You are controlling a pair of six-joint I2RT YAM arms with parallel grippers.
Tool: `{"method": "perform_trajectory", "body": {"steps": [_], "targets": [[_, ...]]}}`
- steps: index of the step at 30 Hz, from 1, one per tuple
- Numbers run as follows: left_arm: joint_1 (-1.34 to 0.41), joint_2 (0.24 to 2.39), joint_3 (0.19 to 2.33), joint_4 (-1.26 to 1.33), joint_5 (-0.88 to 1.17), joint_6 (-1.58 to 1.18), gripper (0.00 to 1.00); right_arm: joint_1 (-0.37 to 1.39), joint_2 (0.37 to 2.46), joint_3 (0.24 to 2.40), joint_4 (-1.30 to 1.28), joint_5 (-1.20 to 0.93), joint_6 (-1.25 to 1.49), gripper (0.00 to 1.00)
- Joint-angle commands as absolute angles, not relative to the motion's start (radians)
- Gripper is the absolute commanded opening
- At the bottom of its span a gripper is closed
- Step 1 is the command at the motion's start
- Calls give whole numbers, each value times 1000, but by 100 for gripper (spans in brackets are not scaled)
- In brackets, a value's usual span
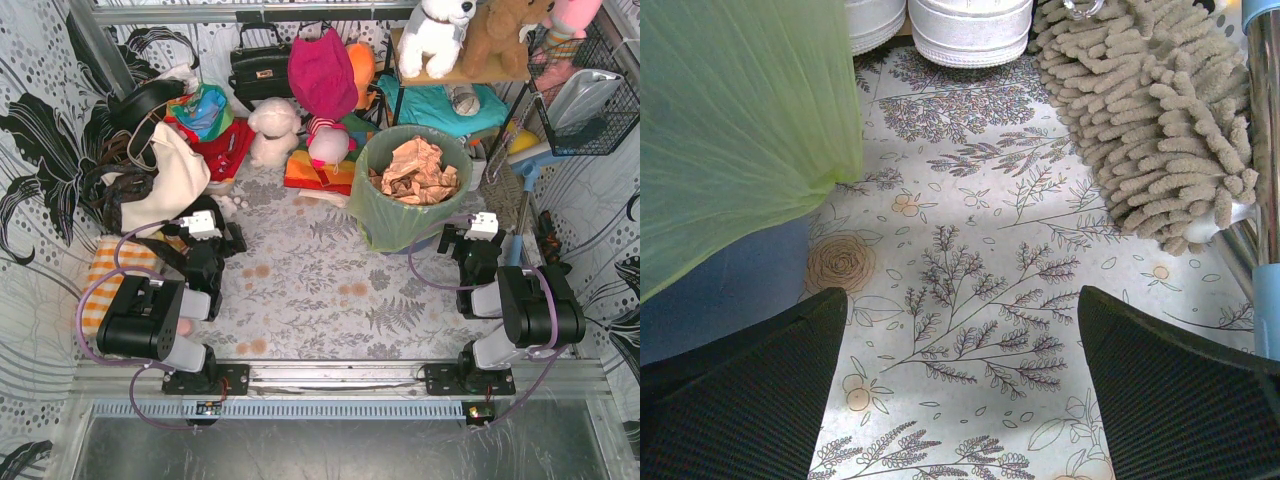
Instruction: Tie the trash bag
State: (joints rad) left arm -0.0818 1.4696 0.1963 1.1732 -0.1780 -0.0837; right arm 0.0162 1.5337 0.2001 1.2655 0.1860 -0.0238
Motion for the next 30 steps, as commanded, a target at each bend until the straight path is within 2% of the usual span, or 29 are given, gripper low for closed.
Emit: {"method": "perform_trajectory", "body": {"steps": [1, 20, 24, 30], "targets": [[-72, 1470, 215, 1207, -163, -90, 98, 16, 1537, 192, 1310, 172, -31, 97], [-72, 1467, 213, 1215, -170, -84, 98, 16, 1526, 203, 1280, 123, -50, 97], [-73, 1426, 229, 1147, -177, -80, 98, 15, 1453, 241, 1152, 124, -51, 97], [-129, 1300, 278, 958, -327, -82, 98, 16, 1340, 254, 1029, 160, -40, 97]]}}
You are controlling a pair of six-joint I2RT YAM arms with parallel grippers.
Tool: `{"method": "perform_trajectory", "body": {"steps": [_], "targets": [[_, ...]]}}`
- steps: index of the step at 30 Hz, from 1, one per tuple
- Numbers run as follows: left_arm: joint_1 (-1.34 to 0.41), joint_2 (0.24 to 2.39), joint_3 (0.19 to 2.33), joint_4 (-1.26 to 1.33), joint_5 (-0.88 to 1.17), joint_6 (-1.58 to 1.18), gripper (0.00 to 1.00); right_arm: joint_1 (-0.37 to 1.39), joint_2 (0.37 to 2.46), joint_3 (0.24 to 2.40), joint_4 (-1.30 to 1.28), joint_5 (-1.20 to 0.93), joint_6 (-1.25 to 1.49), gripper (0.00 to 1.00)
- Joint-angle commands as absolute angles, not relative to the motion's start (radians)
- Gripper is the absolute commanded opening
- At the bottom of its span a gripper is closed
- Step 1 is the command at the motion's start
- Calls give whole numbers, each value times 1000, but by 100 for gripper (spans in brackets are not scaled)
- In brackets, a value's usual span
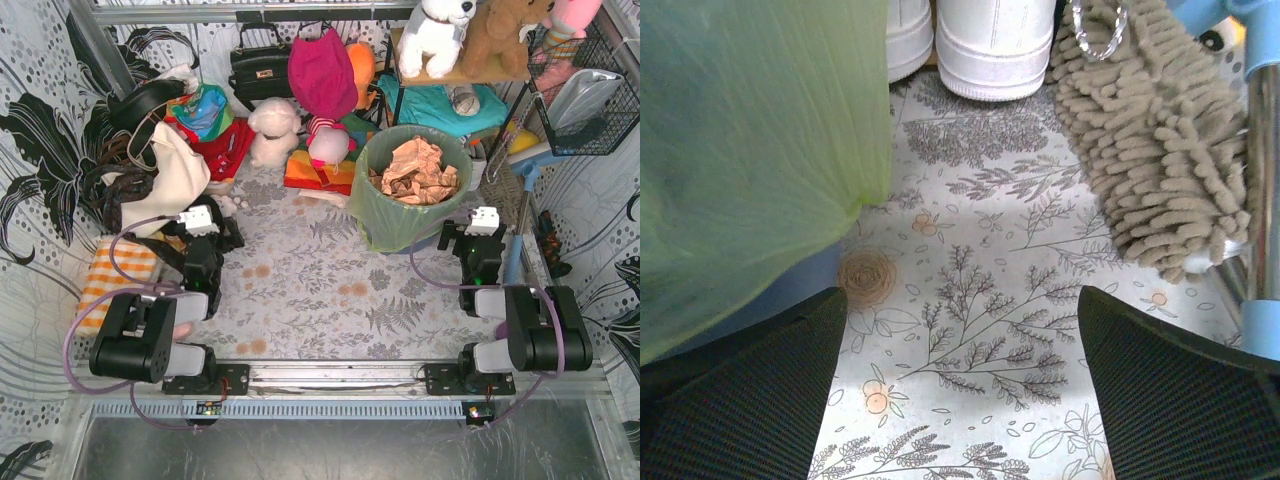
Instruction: Tie the trash bag
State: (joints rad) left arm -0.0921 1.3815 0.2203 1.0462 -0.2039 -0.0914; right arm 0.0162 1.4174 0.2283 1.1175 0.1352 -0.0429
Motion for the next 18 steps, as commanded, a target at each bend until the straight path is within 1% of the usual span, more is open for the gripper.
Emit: {"method": "perform_trajectory", "body": {"steps": [1, 3, 4, 9, 14, 18], "targets": [[-150, 1278, 296, 911, -370, -81, 98, 16, 1313, 254, 1002, 170, -34, 97], [-188, 1240, 344, 806, -462, -115, 98, 15, 1266, 250, 949, 182, -16, 97], [-198, 1219, 371, 748, -477, -136, 98, 14, 1238, 247, 919, 185, -6, 97], [-254, 1164, 498, 497, -476, -230, 98, 14, 1097, 235, 756, 215, 40, 97], [-297, 1187, 690, 233, -478, -324, 98, 14, 917, 263, 546, 254, 87, 97], [-338, 1225, 858, 21, -485, -388, 98, 14, 791, 335, 366, 221, 95, 97]]}}
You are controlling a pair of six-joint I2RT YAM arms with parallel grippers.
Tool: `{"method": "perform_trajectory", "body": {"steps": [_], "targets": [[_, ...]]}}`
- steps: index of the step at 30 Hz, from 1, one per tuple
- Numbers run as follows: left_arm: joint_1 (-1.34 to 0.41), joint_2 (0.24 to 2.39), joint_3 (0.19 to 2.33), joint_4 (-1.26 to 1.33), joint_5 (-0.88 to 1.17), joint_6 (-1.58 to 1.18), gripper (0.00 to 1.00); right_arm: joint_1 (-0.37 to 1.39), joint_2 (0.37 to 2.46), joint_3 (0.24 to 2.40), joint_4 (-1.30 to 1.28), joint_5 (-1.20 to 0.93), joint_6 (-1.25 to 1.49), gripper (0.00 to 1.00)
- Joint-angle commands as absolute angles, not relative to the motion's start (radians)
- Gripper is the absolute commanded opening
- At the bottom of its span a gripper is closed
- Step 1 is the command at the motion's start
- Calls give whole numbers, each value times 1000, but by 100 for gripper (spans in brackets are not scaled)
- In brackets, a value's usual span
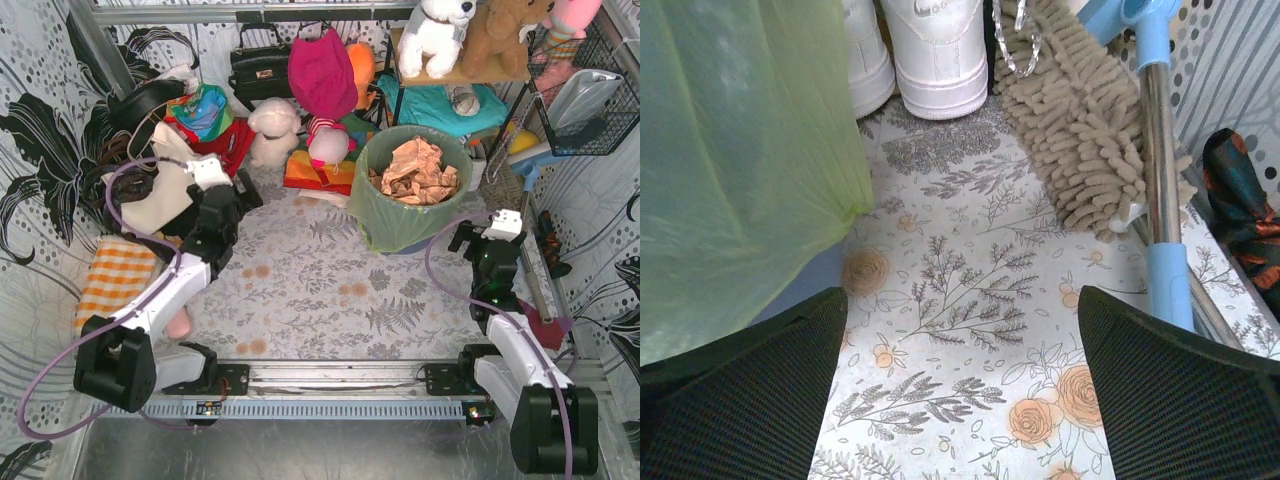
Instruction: Tie the trash bag
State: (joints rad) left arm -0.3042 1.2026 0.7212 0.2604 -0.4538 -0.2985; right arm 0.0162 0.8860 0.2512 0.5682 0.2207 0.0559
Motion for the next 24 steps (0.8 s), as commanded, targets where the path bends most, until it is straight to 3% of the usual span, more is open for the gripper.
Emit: {"method": "perform_trajectory", "body": {"steps": [1, 10, 15, 24], "targets": [[-349, 1234, 892, -16, -484, -398, 98, 15, 769, 367, 324, 241, 109, 97], [-451, 1242, 1103, -152, -390, -466, 98, 14, 736, 674, -43, 363, 185, 97], [-518, 1308, 1271, -288, -429, -509, 98, 14, 776, 799, -93, 292, 186, 97], [-649, 1387, 1424, -306, -416, -548, 98, 14, 910, 1063, -258, 231, 254, 97]]}}
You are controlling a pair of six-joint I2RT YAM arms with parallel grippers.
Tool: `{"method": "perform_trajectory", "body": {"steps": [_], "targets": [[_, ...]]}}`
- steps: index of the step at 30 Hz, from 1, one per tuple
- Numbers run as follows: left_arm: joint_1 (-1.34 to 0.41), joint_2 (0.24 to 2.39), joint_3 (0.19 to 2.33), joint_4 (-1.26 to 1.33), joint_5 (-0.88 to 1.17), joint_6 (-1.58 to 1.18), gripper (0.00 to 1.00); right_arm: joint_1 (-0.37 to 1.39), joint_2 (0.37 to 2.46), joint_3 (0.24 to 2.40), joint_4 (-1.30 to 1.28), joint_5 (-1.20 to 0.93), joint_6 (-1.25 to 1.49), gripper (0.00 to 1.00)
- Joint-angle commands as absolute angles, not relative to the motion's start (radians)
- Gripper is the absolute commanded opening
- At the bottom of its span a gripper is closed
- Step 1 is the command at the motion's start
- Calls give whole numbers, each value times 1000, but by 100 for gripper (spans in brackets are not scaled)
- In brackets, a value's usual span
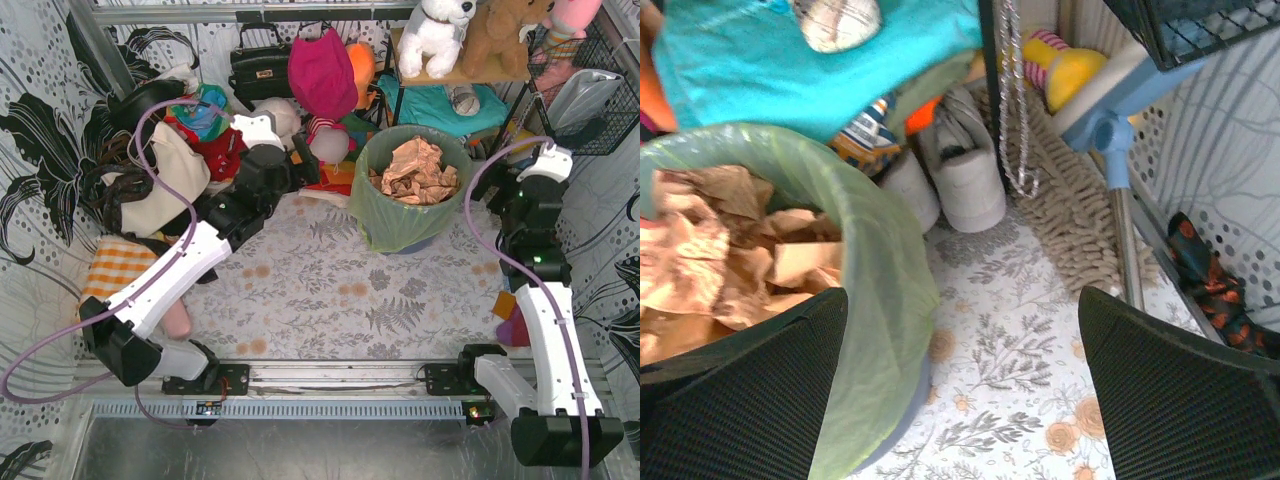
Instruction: Tie the trash bag
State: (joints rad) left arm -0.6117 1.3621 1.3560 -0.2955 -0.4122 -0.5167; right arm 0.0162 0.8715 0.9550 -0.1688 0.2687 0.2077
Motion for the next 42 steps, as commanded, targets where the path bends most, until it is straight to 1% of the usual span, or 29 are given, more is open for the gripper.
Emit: {"method": "perform_trajectory", "body": {"steps": [1, 4, 8, 15, 18, 19, 23, 26, 29, 32, 36, 38, 42], "targets": [[-659, 1398, 1440, -306, -403, -550, 98, 14, 924, 1084, -266, 197, 254, 97], [-693, 1434, 1485, -306, -381, -556, 98, 15, 965, 1125, -271, 160, 261, 97], [-743, 1487, 1544, -313, -390, -577, 98, 14, 1052, 1192, -306, 161, 269, 97], [-792, 1601, 1646, -371, -467, -693, 100, 14, 1210, 1331, -377, 118, 265, 97], [-797, 1644, 1676, -376, -456, -731, 97, 14, 1271, 1382, -412, 97, 266, 99], [-799, 1656, 1684, -376, -453, -745, 96, 13, 1286, 1396, -418, 86, 265, 99], [-807, 1713, 1724, -378, -442, -763, 87, 12, 1349, 1452, -447, 37, 261, 85], [-808, 1748, 1757, -390, -429, -762, 83, 13, 1381, 1490, -469, 7, 257, 74], [-808, 1773, 1787, -404, -430, -759, 73, 12, 1393, 1494, -471, -7, 252, 67], [-808, 1790, 1798, -403, -430, -758, 67, 12, 1389, 1480, -460, -13, 248, 57], [-808, 1806, 1806, -403, -425, -761, 60, 12, 1385, 1467, -457, -23, 241, 53], [-808, 1812, 1810, -406, -423, -763, 59, 12, 1387, 1462, -456, -32, 237, 52], [-808, 1825, 1813, -410, -424, -763, 57, 12, 1395, 1460, -456, -45, 236, 44]]}}
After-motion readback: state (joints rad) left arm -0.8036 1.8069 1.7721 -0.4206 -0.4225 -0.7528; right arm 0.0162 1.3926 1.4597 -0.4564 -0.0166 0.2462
